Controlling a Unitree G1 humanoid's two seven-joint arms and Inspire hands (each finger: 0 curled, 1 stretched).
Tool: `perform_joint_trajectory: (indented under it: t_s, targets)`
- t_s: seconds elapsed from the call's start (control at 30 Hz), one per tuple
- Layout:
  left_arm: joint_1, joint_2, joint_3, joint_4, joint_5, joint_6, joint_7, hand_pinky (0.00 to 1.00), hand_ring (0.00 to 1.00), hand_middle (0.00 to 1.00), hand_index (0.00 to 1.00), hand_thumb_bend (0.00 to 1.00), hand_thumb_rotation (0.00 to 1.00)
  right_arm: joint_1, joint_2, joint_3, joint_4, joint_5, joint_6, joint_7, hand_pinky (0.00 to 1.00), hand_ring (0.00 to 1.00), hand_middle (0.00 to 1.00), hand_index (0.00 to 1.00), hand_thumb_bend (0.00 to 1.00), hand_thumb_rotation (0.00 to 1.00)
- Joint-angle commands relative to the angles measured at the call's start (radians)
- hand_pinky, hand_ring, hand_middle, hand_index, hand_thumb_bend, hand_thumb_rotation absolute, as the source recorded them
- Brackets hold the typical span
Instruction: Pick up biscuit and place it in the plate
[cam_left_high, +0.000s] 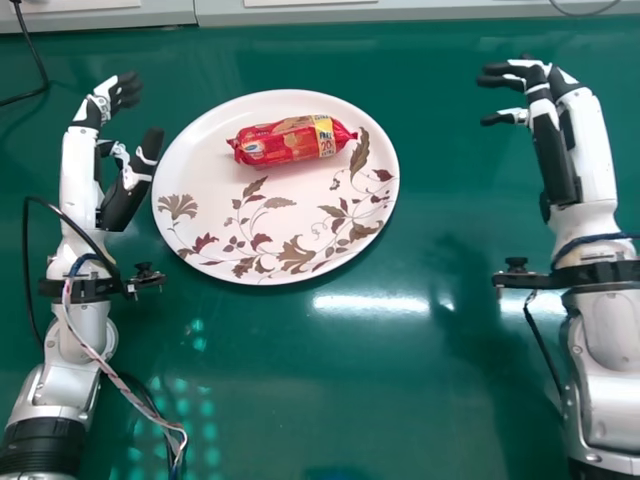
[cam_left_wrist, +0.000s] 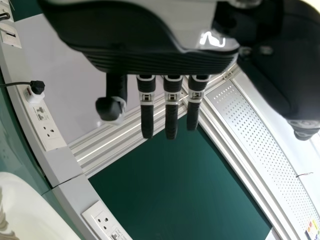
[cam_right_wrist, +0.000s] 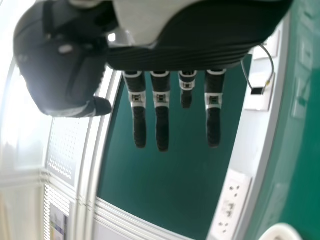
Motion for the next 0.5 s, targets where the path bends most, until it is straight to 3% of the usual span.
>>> perform_joint_trajectory:
  t_s: [0.0, 0.47]
  targets:
    - [0.068, -0.068, -0.041, 0.065, -0.005, 0.006, 0.009, 0.0, 0.79, 0.82, 0.84, 1.0, 0.93, 0.027, 0.021, 0.009, 0.014, 0.02, -0.035, -0.009, 0.53, 0.63, 0.67, 0.67, 0.32, 0.0]
    - [0.074, -0.079, -0.037, 0.078, -0.016, -0.027, 0.022, 0.0, 0.78, 0.81, 0.8, 1.0, 0.91, 0.069, 0.046, 0.002, -0.001, 0.019, -0.109, -0.048, 0.52, 0.63, 0.67, 0.66, 0.29, 0.0]
